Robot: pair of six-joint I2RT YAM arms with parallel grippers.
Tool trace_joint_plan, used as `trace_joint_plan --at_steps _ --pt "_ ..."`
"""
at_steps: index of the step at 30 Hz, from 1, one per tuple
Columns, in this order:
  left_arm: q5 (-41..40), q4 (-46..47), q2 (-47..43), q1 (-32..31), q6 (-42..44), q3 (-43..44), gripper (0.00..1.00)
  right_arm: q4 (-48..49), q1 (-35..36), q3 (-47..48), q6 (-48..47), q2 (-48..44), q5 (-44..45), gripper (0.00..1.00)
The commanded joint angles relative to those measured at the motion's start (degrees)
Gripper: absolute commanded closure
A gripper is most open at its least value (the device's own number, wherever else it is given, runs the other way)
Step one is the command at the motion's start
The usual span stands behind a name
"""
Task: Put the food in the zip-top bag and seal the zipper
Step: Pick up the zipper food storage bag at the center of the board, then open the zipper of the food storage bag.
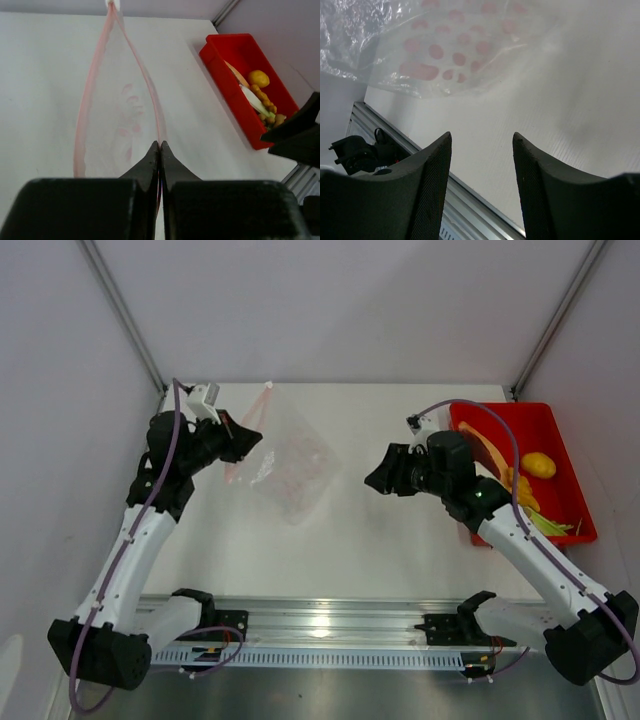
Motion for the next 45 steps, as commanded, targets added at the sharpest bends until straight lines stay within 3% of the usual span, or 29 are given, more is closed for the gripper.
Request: trace_joint_plan --at_steps 1,9,13,19,33,45 --pt "-0.6 -8.3 -3.4 -2.2 8.5 2.4 0.99 -4.5 1.2 6.3 2.5 1.9 4.1 0.45" --pt "-2.1 -7.1 -8.4 -11.2 9.4 -1.7 0.99 -8.5 6.1 22.3 9.4 12.0 10.1 0.46" --pt "-6.4 -6.2 -8.9 -16.6 9.0 -2.4 0.99 -15.0 9.6 33.6 12.1 21.8 14.8 0.46" --pt "-8.9 -5.7 -7.1 -22.1 7.6 -2.4 1.00 -16.9 13.1 40.6 14.3 25.5 17.6 0.46" --pt "-12.1 -3.2 -2.9 -27.5 4.9 -0.8 0.99 -14.6 15.7 34.8 18.0 20.8 19.8 0.46" --pt "-12.1 -2.9 -1.5 -28.3 4.3 0.9 1.00 -13.3 16.3 33.4 18.6 20.3 19.6 0.45"
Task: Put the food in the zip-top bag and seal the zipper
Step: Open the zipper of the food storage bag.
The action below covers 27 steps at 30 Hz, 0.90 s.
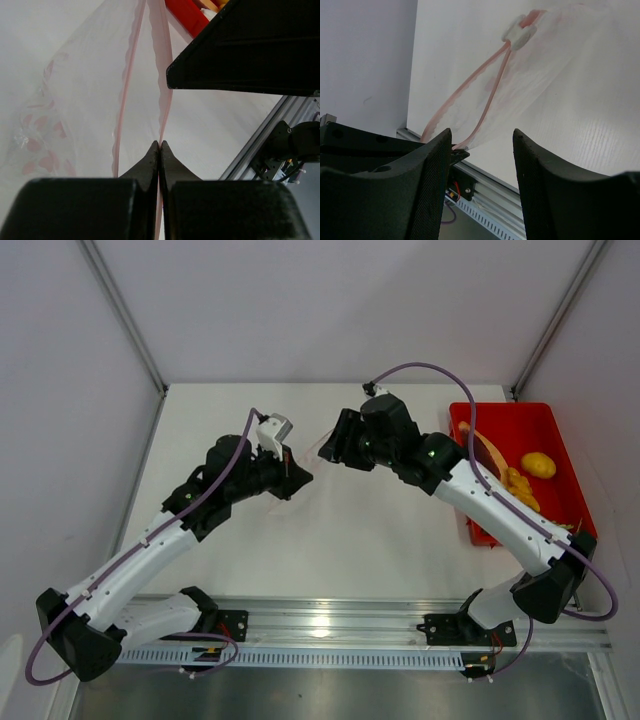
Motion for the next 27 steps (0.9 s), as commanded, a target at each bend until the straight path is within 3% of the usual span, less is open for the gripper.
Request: trace_joint_plan --at_steps 1,4,14,20,23,24,27 --pt "0.3 2.2 -0.3 -0.6 -1.5 2.4 0.99 1.6 0.4 -0.1 0.7 -1.0 1.2 0.45" --pt "2.1 3.2 -0.4 -0.8 -1.8 2.3 0.99 2.1 0.3 -0.2 0.8 0.5 1.0 0.47" --pt "4.4 4.4 -1.6 -1.7 -2.8 0.8 1.00 4.5 0.4 -2.3 0.1 1.9 1.7 0.70" --pt "5.1 6.5 -2.9 -3.2 -4.4 0.0 0.99 4.0 0.1 -2.3 -1.1 2.6 2.1 0.77" --pt "5.4 6.5 -2.9 -4.1 -4.6 0.6 0.99 4.4 0.1 -3.1 -1.8 2.7 2.2 0.88" --pt "5.4 6.4 -2.8 -4.4 -4.5 0.8 0.98 4.9 0.0 -3.5 -1.9 2.6 2.2 0.96" --pt "5.4 6.0 -3.1 -5.4 -4.8 0.8 0.84 6.1 0.0 -5.2 -3.2 1.2 1.5 1.00"
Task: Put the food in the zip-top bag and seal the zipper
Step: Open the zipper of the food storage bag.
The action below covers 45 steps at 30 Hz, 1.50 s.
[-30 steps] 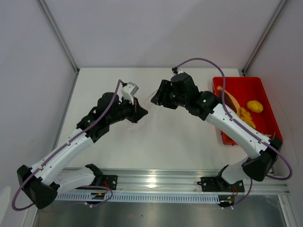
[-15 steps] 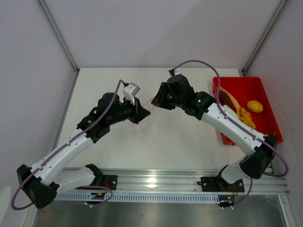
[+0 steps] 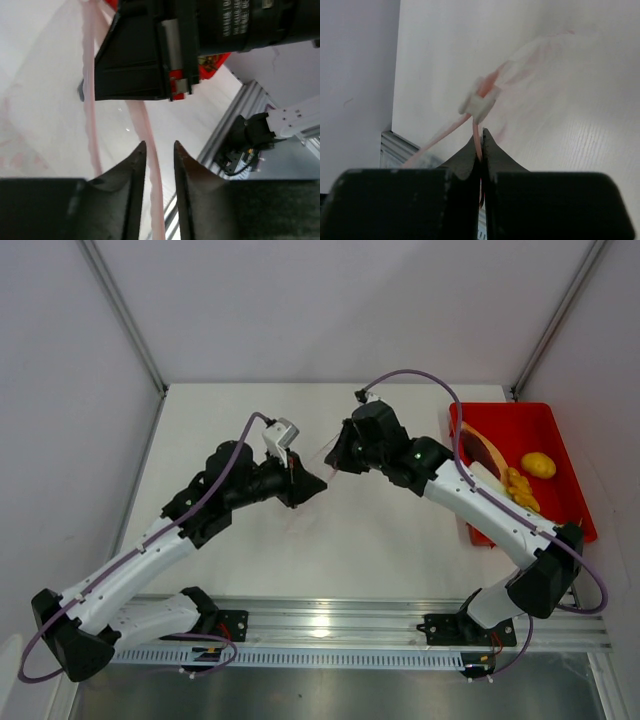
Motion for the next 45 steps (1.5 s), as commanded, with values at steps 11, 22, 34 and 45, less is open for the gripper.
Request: trace_joint_plan --at_steps 11,22,34,45 --pt "-5.8 -1.1 -12.3 -1.6 -1.3 -3.7 0.30 3.5 0.5 -13.0 -5.9 -11.8 -7.8 1.00" --pt "-13.5 -5.3 -11.6 -11.2 -2.1 -2.3 0.33 0.6 1.2 -15.1 -2.4 -17.3 -8.5 1.00" --pt "-31.3 -8.7 0.3 -22.0 -2.8 3.6 0.31 1.3 4.8 -18.1 1.4 -19.8 -4.2 1.00" --pt "-36.8 -13.6 7.3 -21.7 0.0 7.3 0.48 -1.3 5.0 -16.4 0.2 -18.8 -1.7 1.00"
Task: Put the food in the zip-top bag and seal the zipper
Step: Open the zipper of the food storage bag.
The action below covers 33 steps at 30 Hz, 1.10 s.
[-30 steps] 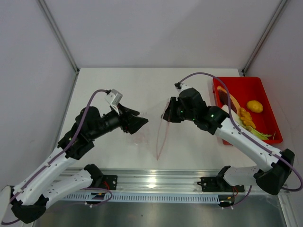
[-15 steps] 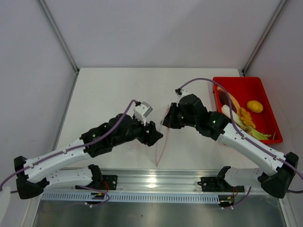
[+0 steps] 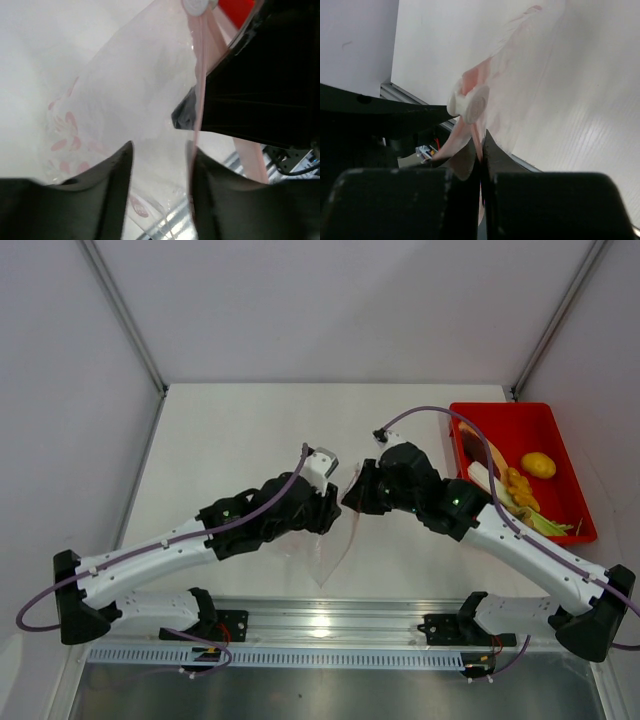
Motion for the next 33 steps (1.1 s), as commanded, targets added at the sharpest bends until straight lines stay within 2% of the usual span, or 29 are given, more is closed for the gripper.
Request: trace_joint_plan --at_steps 1,2,3,4,5,9,12,16,21,22,24,27,33 --pt "-3.9 -2.1 1.9 0.3 2.0 3.8 0.56 -1.5 0.4 2.1 -1.0 -0.2 2.0 1.00" --pt "-4.0 -2.5 2.0 0.6 2.2 4.5 0.66 -1.8 0.4 2.2 -1.4 0.0 2.2 1.00" --pt "-3.7 -2.9 2.1 1.6 2.3 4.9 0.88 -3.0 0.3 2.3 -2.2 0.1 2.5 1.00" --pt "-3.1 -3.2 2.0 2.1 2.3 5.7 0.96 -3.9 0.2 2.4 -2.6 0.2 3.7 1.00" --pt "-1.8 -3.5 1.7 2.8 2.3 6.7 0.99 -4.8 0.0 2.7 -3.4 0.8 4.4 1.00" --pt "-2.5 -6.7 1.0 5.2 2.2 10.6 1.00 -9.4 -2.9 3.1 -7.3 2.6 7.8 1.00" --pt "-1.9 -9.2 1.8 5.7 2.3 13.7 0.99 -8.9 -7.4 2.9 -10.8 3.7 5.3 1.00" --pt "2.6 -8.1 4.7 5.7 0.8 14.2 0.99 -6.1 -10.7 3.6 -15.5 6.5 -5.5 0.87" --pt "1.8 -7.1 8.5 7.1 -1.5 14.1 1.00 -7.9 -11.1 6.4 -16.0 9.5 -5.8 0.73" --pt "1.7 -6.9 9.0 7.8 -2.1 13.5 1.00 -8.4 -11.1 7.0 -15.9 9.3 -4.9 0.63" --pt "3.1 -5.4 9.0 10.7 -2.5 12.7 0.99 -10.2 -11.2 7.3 -16.1 8.6 -3.6 0.51" --pt "5.3 -3.0 8.4 13.6 -3.1 10.6 1.00 -13.2 -11.4 7.8 -15.5 5.6 -2.2 0.41" --pt "6.0 -2.2 9.8 15.2 -2.9 10.7 0.99 -18.1 -14.7 6.7 -11.3 -3.4 -0.2 0.34"
